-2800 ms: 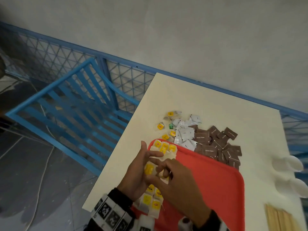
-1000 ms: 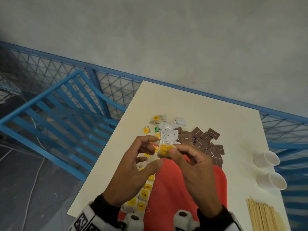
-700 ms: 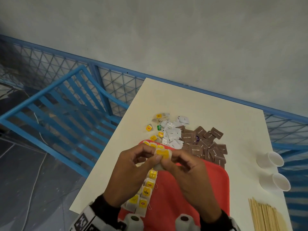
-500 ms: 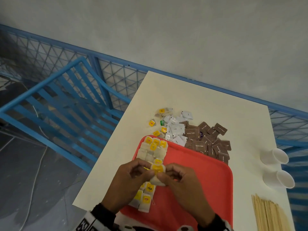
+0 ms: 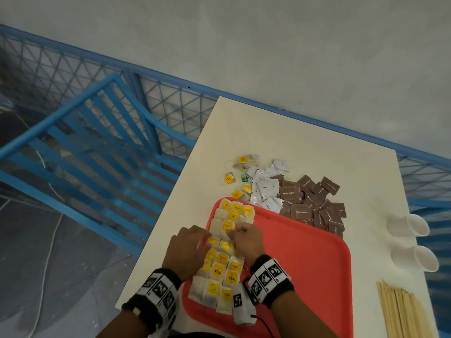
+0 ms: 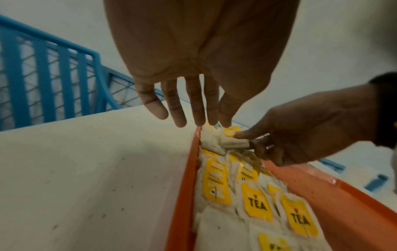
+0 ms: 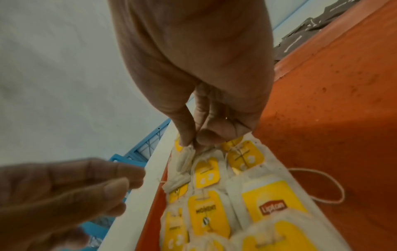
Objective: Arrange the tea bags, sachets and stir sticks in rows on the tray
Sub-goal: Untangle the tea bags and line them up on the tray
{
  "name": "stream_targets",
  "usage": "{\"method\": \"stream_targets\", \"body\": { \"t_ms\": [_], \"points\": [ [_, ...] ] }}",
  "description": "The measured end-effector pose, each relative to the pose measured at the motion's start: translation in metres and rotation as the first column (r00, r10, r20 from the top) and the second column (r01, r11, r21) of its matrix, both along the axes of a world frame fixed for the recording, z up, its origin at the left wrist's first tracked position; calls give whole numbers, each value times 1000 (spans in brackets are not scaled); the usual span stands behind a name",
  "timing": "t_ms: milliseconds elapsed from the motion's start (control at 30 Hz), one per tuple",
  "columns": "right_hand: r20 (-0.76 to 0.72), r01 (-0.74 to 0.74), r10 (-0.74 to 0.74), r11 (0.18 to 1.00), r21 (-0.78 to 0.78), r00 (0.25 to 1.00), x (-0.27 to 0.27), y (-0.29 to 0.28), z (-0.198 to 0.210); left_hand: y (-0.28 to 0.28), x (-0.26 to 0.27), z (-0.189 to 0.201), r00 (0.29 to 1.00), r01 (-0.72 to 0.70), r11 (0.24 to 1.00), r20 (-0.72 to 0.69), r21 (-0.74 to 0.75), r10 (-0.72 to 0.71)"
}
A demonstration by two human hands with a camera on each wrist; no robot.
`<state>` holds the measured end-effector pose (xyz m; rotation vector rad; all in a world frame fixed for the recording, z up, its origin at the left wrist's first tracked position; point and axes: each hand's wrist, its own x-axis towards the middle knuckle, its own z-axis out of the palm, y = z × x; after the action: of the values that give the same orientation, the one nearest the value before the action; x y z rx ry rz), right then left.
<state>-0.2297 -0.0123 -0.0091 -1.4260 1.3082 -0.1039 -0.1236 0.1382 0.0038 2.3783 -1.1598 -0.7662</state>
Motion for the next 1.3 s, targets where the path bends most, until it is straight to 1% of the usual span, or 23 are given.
{"method": "stream_targets", "body": {
  "t_ms": [67,167,200,267,333,367,400,467,500,533,567,633,700,767,800,833,900,967,1067,1133,1200,1300],
  "points": [
    [-73,-22,16,997,-79,997,5,3,-3,-9,-1,0,990,125,991,67,47,-128],
    [-194,-120,72,962,-245,978,7,6,1,-17,-2,-4,958,239,961,128,137,-257],
    [-207,-149,88,943,-298,974,7,7,3,-18,-3,-5,948,266,954,142,141,-285],
    [-206,-216,144,895,-391,968,6,7,8,-18,-4,-5,941,277,952,161,130,-296],
    [-218,-324,250,830,-453,943,4,8,11,-17,-4,-6,932,283,955,210,87,-295],
    [-250,-402,319,793,-457,914,3,9,11,-16,-4,-7,925,291,953,229,82,-302],
    [-290,-494,402,745,-448,869,1,10,10,-15,-5,-8,918,299,951,247,83,-310],
    [-387,-680,559,615,-398,733,-2,11,9,-15,-6,-10,908,318,944,260,87,-329],
    [-410,-719,591,577,-387,695,-2,11,10,-15,-6,-10,907,314,944,263,96,-329],
    [-407,-721,595,578,-383,693,-2,10,11,-15,-6,-9,913,301,949,258,98,-316],
    [-383,-692,576,603,-396,722,-2,7,12,-16,-5,-10,921,284,956,257,79,-294],
    [-313,-610,523,674,-418,793,0,-4,21,-19,0,-9,952,246,969,187,0,-242],
    [-269,-574,507,706,-415,819,5,-24,34,-28,10,-1,978,180,979,120,-96,-168],
    [-289,-548,467,748,-375,836,14,-53,40,-40,26,12,996,92,989,-10,-113,-93],
    [-328,-531,430,771,-351,841,20,-69,39,-48,35,18,997,61,991,-46,-118,-67],
    [-373,-518,393,784,-341,840,26,-85,39,-58,44,23,998,41,993,-43,-109,-46],
    [-471,-539,367,786,-304,802,41,-106,36,-76,61,27,1000,2,998,-26,-64,-4],
    [-536,-581,382,769,-267,753,58,-114,36,-93,79,25,998,-47,999,-47,-10,47],
    [-637,-668,429,721,-187,641,76,-114,29,-116,103,18,989,-103,992,-103,71,110],
    [-665,-712,461,685,-154,587,82,-114,20,-131,112,14,978,-146,985,-137,89,157],
    [-676,-730,466,665,-158,571,86,-117,12,-146,117,9,973,-161,982,-151,98,174],
    [-650,-738,491,654,-165,580,87,-120,5,-165,117,4,970,-158,985,-178,66,168]
  ]
}}
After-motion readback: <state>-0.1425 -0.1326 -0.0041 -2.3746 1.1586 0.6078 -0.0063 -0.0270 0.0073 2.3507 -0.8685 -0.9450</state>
